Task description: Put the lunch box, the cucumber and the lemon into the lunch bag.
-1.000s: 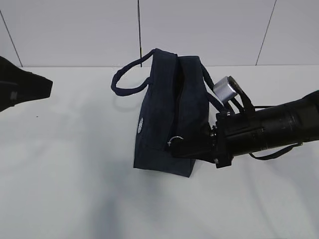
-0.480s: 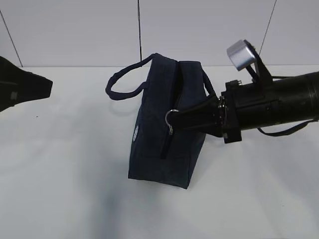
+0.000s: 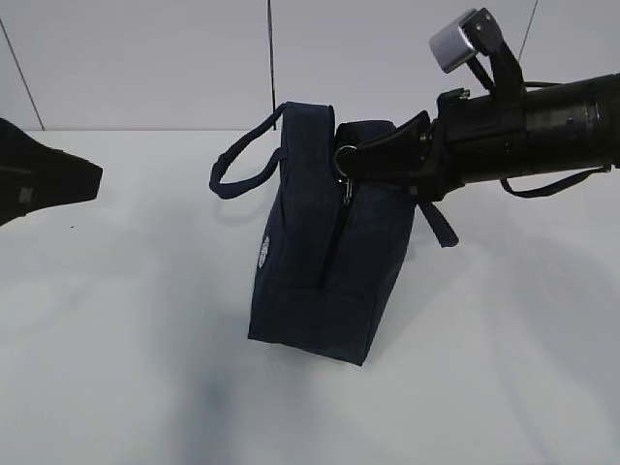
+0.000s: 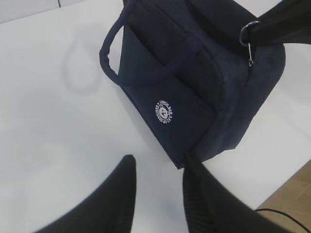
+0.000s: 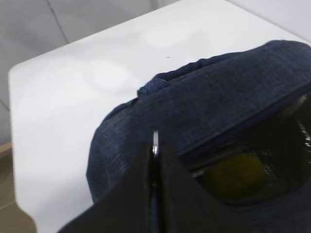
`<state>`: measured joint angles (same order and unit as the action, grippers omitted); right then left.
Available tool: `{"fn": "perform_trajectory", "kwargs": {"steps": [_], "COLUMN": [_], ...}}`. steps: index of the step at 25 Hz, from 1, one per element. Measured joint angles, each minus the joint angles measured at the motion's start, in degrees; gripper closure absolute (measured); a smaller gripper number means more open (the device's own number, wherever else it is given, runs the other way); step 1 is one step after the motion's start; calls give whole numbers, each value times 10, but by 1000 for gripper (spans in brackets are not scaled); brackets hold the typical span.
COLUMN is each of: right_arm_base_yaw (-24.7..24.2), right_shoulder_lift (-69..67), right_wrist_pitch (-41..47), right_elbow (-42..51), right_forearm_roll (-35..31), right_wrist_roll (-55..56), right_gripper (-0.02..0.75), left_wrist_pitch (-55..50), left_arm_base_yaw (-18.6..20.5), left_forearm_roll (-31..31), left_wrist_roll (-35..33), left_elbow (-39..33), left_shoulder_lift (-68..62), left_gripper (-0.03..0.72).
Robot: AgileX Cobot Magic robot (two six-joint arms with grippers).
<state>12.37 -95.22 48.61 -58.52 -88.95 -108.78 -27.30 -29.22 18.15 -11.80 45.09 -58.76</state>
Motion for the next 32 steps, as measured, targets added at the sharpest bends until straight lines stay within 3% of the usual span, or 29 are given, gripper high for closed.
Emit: {"fn": "perform_trajectory", "kwargs": {"steps": [7, 12, 17, 25, 32], "right_arm_base_yaw": [0, 0, 0, 0, 0], "right_shoulder_lift": [0, 0, 0, 0, 0], "right_wrist_pitch": [-38, -18, -11, -11, -11], "right_elbow": [-2, -2, -2, -2, -2], "right_forearm_roll": [-22, -26, -26, -25, -25], "right_wrist_roll": [-4, -5, -6, -6, -6], "right_gripper": [737, 737, 737, 737, 737], "left_wrist_pitch": [0, -2, -2, 16, 24], "left_arm_base_yaw": [0, 0, 0, 0, 0], "left_forearm_roll": [26, 96, 269, 557, 708], "left_wrist_roll": [0, -34, -197, -494, -688], "left_elbow": [0, 0, 0, 0, 0], "left_shoulder_lift": [-18, -54, -93, -188, -264], "left_gripper": [450, 448, 427, 285, 274]}}
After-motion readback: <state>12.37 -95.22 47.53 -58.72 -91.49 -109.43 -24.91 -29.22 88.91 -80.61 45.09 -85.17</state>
